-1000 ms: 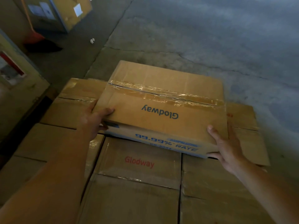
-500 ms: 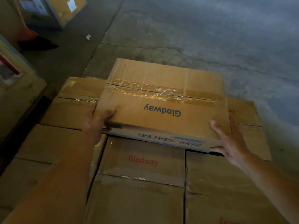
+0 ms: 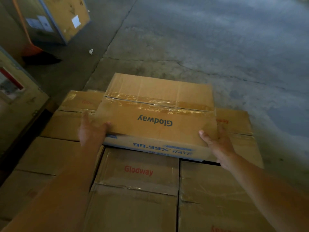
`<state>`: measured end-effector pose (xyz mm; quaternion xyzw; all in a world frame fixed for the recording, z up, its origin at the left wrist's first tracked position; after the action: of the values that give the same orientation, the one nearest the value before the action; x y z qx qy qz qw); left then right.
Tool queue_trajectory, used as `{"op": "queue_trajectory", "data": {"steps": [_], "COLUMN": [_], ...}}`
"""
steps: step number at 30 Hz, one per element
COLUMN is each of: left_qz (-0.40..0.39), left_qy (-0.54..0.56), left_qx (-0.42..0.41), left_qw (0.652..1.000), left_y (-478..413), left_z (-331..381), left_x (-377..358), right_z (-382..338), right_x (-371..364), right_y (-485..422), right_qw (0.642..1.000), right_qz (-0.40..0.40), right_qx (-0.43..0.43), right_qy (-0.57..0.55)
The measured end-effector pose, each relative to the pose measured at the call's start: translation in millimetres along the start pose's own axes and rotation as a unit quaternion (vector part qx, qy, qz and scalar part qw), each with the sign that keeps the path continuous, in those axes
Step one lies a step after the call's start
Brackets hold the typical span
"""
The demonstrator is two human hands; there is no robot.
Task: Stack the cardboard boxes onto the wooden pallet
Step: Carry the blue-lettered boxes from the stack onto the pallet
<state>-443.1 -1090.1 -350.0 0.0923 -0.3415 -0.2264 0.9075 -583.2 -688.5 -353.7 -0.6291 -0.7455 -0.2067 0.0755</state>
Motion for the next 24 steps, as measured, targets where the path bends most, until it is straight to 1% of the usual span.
{"op": "queue_trajectory", "data": {"steps": [2,3,4,6,9,11,13,15,19,22,24], "left_qz": [0.019,0.028,0.034,0.048,0.062,0.055,0.047,0.031,-0.052,-0.094,-0.116], "left_qy": [-0.022,-0.059,-0.094,-0.117,-0.125,-0.173,-0.209,-0.212,-0.167,-0.159,-0.18], "left_qx": [-0.004,-0.007,-0.008,0.009,0.029,0.017,-0.008,-0.054,-0.179,-0.284,-0.344], "left_qw": [1.0,0.998,0.995,0.992,0.99,0.983,0.977,0.975,0.968,0.941,0.914], "left_y": [25,39,55,91,159,212,266,316,420,513,580], "left_z": [-1,-3,-5,-6,11,40,83,139,255,317,345], "left_x": [8,13,18,30,48,50,43,23,-25,-48,-56], "right_z": [-3,-4,-3,-2,-7,-21,-42,-67,-114,-138,-145], "right_x": [14,24,38,73,136,185,233,284,404,502,566], "right_y": [3,6,10,14,8,4,4,9,43,102,162], "right_qw": [0.998,0.996,0.993,0.986,0.986,0.989,0.988,0.983,0.978,0.973,0.963], "right_qz": [-0.004,-0.006,-0.012,-0.034,-0.043,-0.042,-0.027,0.001,0.095,0.171,0.231], "right_qx": [0.006,0.002,-0.001,0.013,0.029,0.029,0.033,0.048,0.081,0.076,0.076], "right_qy": [0.066,0.091,0.115,0.161,0.16,0.14,0.15,0.177,0.165,0.133,0.119]}}
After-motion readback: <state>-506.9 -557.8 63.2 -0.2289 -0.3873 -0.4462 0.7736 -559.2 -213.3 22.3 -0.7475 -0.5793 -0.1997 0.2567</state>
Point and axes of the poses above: each hand's wrist, its own y-axis away from the middle knuckle, its own x-axis out of the back of the hand, z = x × y, the point moved 3 cm from there along -y, towards the middle knuckle, and after that the axes turned 13 degrees about x, right-handed, at the moved point
